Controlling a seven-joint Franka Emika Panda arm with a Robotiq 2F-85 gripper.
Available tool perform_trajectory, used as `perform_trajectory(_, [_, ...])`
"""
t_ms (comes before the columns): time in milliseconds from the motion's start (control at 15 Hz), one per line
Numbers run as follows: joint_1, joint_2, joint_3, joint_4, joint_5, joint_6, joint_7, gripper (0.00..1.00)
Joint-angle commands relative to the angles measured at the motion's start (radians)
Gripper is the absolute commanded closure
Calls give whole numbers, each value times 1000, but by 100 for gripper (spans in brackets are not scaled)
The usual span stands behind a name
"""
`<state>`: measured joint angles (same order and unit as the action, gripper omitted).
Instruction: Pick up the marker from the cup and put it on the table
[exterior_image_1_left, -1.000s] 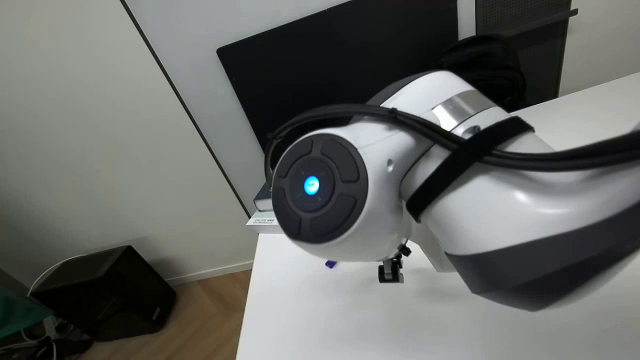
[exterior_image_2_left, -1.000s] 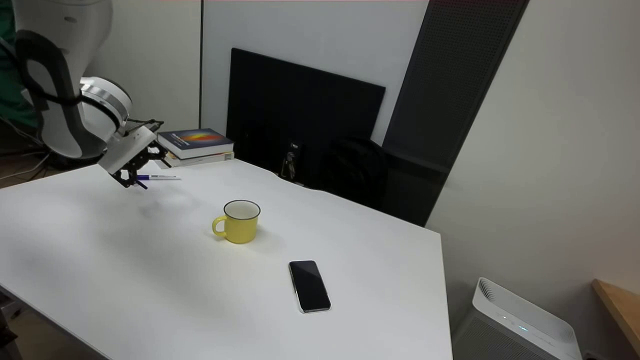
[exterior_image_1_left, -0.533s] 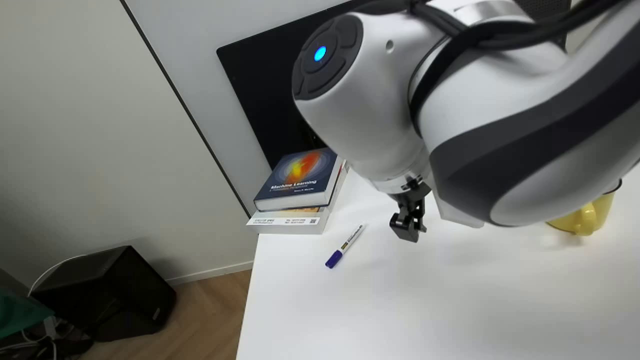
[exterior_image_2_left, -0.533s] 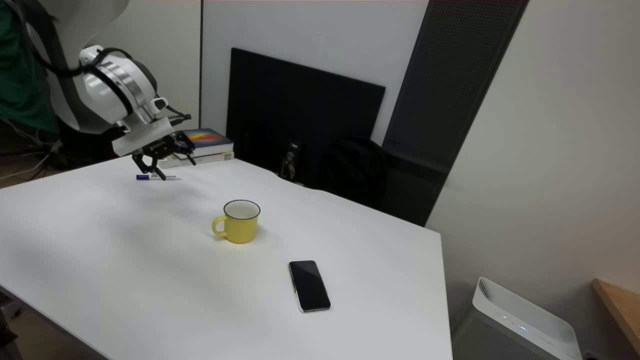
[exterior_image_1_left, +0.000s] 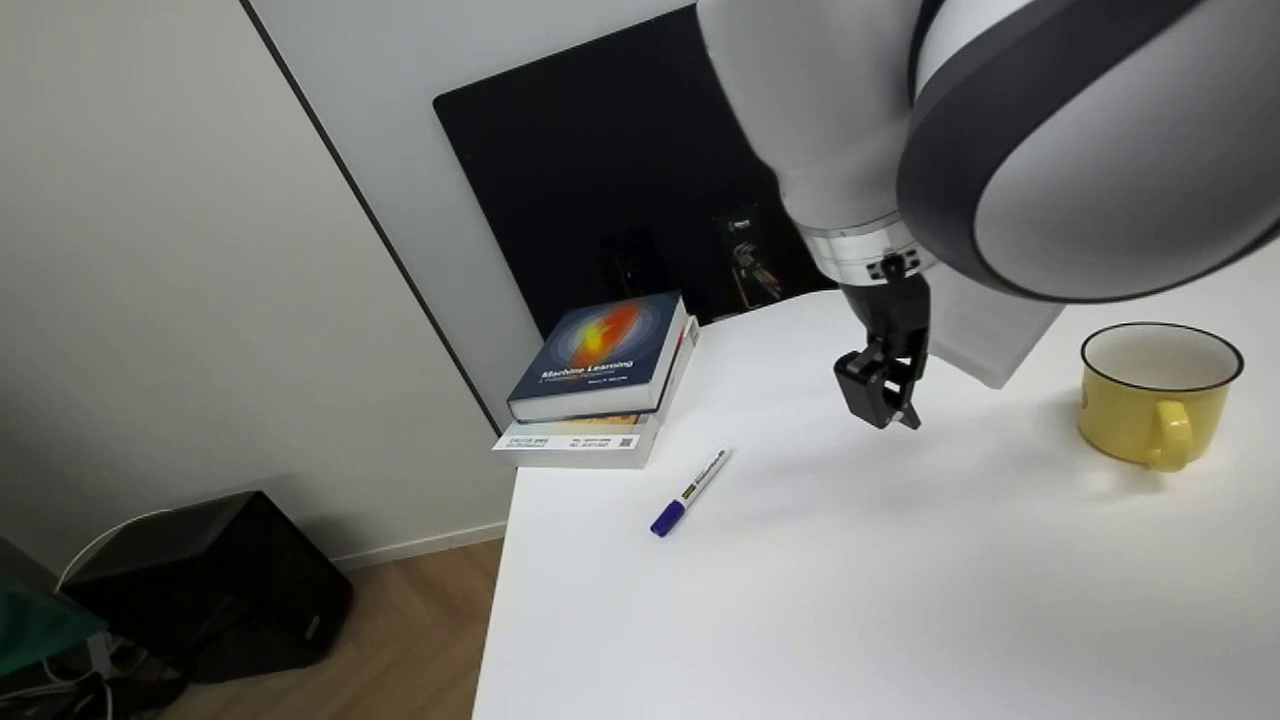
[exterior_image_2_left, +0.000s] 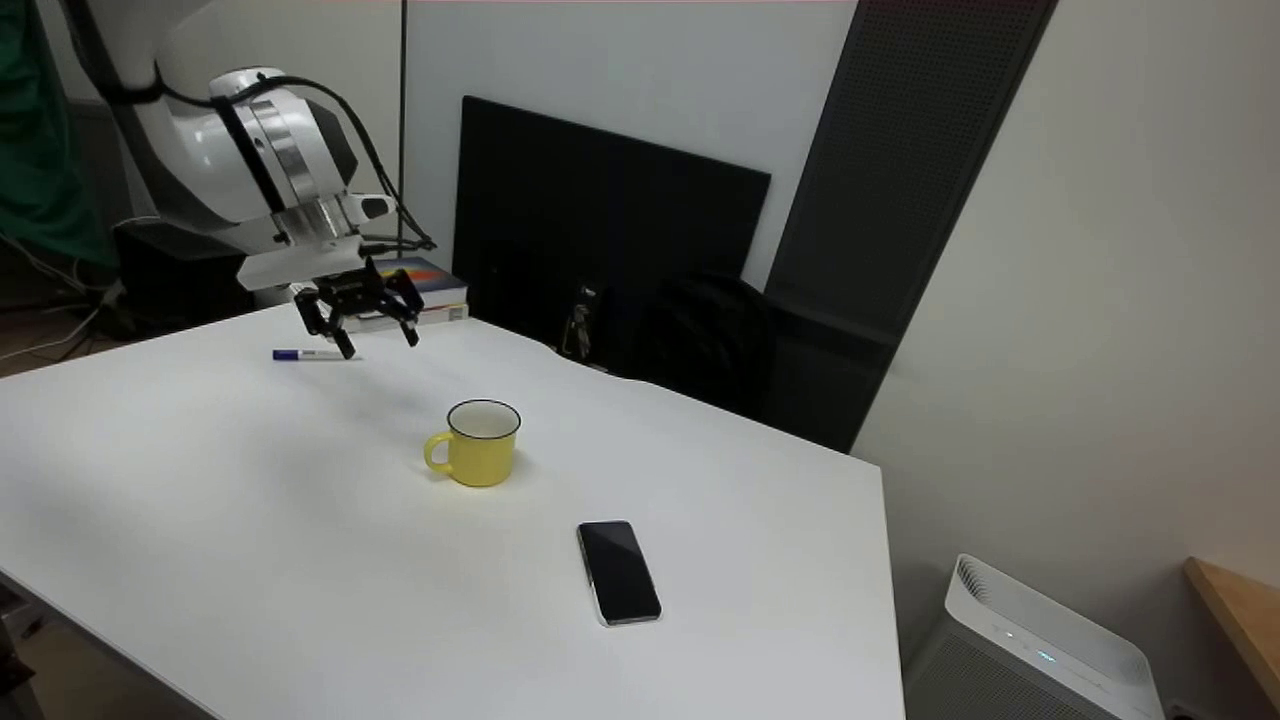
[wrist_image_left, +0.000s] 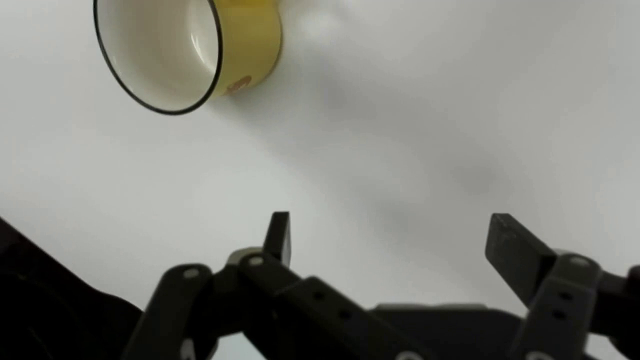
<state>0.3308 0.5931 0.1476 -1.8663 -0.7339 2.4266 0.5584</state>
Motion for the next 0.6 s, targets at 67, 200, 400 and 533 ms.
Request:
perform_trajectory(67, [-2, -54, -41, -76, 220, 57, 33, 0])
perform_trajectory(200, [3, -58, -57, -91, 333, 94, 27, 0])
perform_trajectory(400, [-6, -59, -58, -118, 497, 178, 19, 0])
perform_trajectory(533, [-1, -57, -62, -128, 581, 220, 12, 0])
